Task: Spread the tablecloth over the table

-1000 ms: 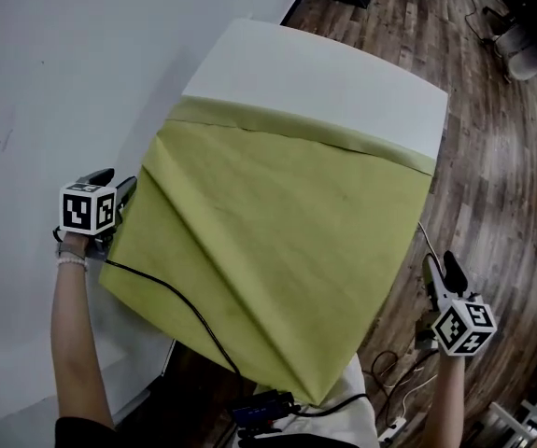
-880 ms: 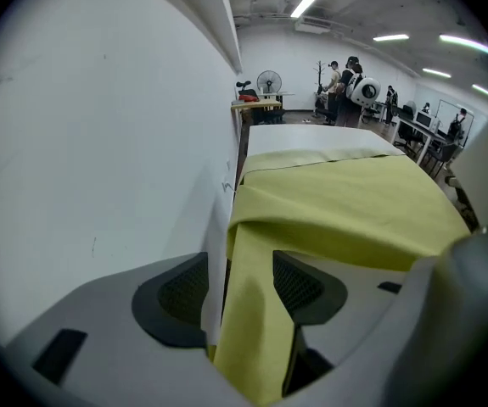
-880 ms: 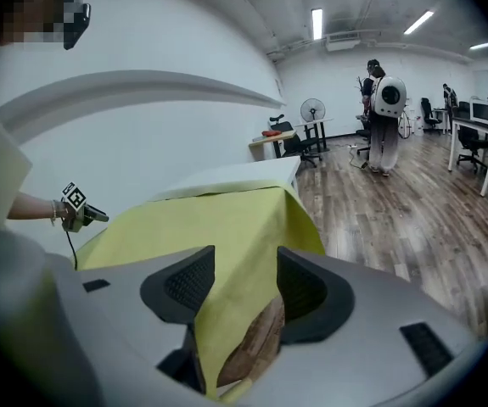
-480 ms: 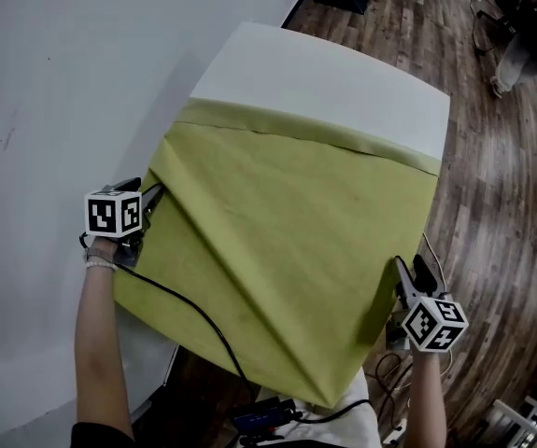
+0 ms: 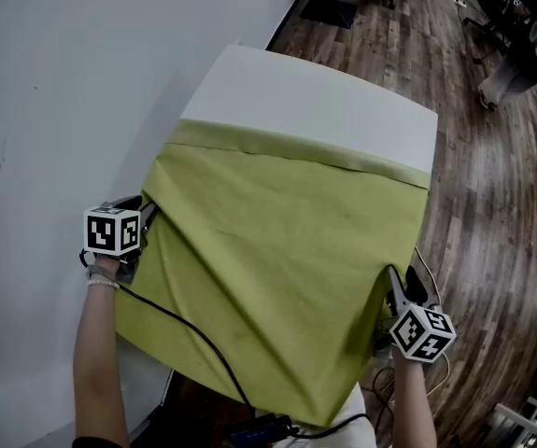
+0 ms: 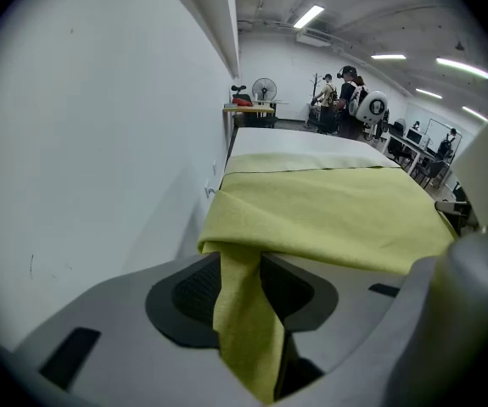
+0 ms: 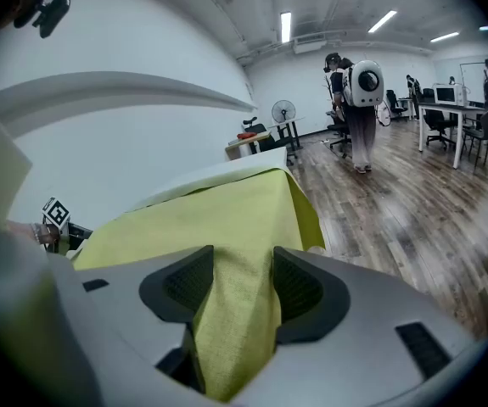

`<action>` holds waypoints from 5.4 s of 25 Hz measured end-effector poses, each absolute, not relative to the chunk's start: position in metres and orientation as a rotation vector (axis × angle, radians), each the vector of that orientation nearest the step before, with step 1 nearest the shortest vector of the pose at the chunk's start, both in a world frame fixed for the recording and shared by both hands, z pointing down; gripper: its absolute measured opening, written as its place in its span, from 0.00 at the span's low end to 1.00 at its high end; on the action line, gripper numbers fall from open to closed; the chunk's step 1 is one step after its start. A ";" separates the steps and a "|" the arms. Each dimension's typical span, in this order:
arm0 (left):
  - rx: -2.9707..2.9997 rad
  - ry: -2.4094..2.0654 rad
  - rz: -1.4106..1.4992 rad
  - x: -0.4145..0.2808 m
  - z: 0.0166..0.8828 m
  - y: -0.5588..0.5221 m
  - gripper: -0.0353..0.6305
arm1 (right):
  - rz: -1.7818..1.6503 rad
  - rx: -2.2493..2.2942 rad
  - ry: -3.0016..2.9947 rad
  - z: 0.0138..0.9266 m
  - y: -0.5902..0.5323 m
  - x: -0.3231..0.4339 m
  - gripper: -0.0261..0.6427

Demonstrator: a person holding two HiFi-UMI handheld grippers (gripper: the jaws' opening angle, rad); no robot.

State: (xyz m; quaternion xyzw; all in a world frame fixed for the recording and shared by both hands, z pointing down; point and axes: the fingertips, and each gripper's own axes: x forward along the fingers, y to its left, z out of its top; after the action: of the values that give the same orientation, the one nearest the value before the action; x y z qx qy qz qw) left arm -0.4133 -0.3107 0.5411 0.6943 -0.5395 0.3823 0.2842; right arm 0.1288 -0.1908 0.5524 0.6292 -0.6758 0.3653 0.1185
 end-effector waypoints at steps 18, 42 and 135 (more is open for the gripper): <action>1.861 -1.518 1.064 -0.381 0.542 -0.400 0.08 | 1.099 1.847 -1.998 0.553 -0.285 0.164 0.38; 1.885 -1.544 1.101 -0.358 0.535 -0.486 0.08 | 1.198 1.785 -2.063 0.550 -0.350 0.181 0.38; 1.929 -1.855 0.619 -0.426 0.410 -0.274 0.30 | 0.915 1.693 -2.248 0.476 -0.304 0.131 0.37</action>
State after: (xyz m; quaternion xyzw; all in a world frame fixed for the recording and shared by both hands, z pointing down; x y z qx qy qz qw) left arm -0.4257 -0.2740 0.4105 0.6885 -0.6623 0.2211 0.1961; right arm 0.1311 -0.3038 0.4757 0.5698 -0.7565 0.3080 0.0908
